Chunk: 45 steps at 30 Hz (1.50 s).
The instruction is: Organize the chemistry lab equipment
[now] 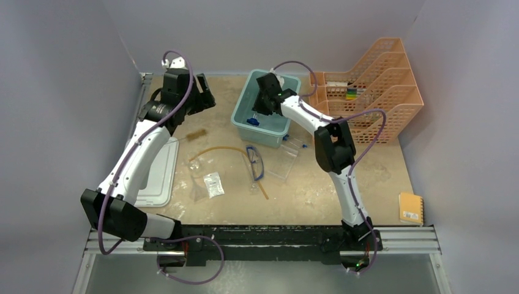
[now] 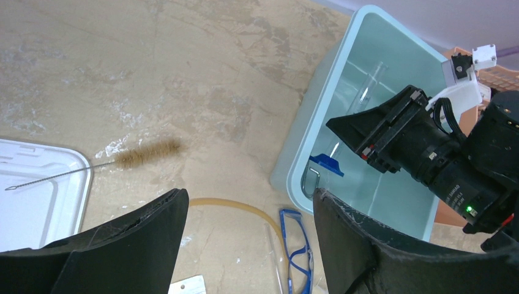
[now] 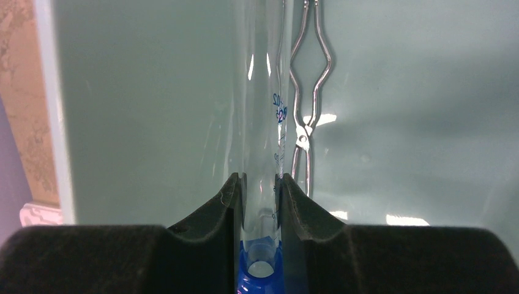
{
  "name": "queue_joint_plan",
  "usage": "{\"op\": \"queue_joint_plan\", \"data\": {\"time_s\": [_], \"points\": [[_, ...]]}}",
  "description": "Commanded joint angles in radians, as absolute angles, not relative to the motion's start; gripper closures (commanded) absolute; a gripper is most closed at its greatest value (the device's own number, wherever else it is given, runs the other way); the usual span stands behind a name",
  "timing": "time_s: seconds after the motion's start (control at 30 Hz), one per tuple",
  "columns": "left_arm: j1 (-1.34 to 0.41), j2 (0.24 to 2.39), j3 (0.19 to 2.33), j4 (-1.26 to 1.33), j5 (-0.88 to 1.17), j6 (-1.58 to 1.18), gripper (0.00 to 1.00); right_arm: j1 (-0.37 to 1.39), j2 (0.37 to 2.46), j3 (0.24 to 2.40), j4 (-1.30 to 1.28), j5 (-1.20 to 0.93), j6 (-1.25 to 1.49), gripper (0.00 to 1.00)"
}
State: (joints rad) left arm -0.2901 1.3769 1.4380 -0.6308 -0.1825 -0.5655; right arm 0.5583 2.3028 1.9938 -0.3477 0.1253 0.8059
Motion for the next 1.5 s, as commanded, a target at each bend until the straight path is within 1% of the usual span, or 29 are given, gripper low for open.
{"op": "queue_joint_plan", "data": {"time_s": [0.0,0.17,0.23,0.3,0.4,0.5,0.63,0.87,1.0,1.23,1.33,1.37,1.47], "points": [[-0.291,1.374,1.428,-0.597,-0.166,-0.58,0.27,0.566,2.326,2.058,-0.376,0.181,0.856,0.94],[-0.291,1.375,1.418,-0.592,-0.164,-0.589,0.27,0.566,2.364,2.09,-0.376,0.183,0.849,0.88],[-0.291,1.376,1.416,-0.589,-0.161,-0.591,0.27,0.566,2.375,2.096,-0.363,0.173,0.839,0.82],[-0.291,1.378,1.417,-0.588,-0.162,-0.59,0.27,0.566,2.38,2.095,-0.354,0.166,0.836,0.72],[-0.291,1.386,1.427,-0.586,-0.164,-0.591,0.27,0.566,2.373,2.098,-0.357,0.151,0.833,0.55],[-0.291,1.393,1.439,-0.586,-0.164,-0.59,0.27,0.565,2.338,2.08,-0.353,0.122,0.825,0.46],[-0.291,1.397,1.45,-0.584,-0.171,-0.579,0.27,0.564,2.26,2.051,-0.331,0.127,0.767,0.4],[-0.291,1.395,1.443,-0.564,-0.175,-0.582,0.26,0.563,2.123,2.006,-0.333,0.139,0.688,0.36],[-0.291,1.382,1.401,-0.547,-0.143,-0.598,0.26,0.563,2.038,1.955,-0.336,0.121,0.629,0.36],[-0.291,1.345,1.296,-0.549,-0.063,-0.617,0.27,0.564,1.803,1.699,-0.252,0.088,0.445,0.41],[-0.291,1.323,1.234,-0.544,-0.053,-0.645,0.29,0.579,1.7,1.606,-0.242,0.027,0.371,0.44],[-0.291,1.316,1.216,-0.542,-0.051,-0.655,0.3,0.598,1.677,1.577,-0.238,0.028,0.347,0.45],[-0.291,1.303,1.189,-0.546,-0.084,-0.671,0.34,0.71,1.631,1.53,-0.235,0.118,0.244,0.46]]}}
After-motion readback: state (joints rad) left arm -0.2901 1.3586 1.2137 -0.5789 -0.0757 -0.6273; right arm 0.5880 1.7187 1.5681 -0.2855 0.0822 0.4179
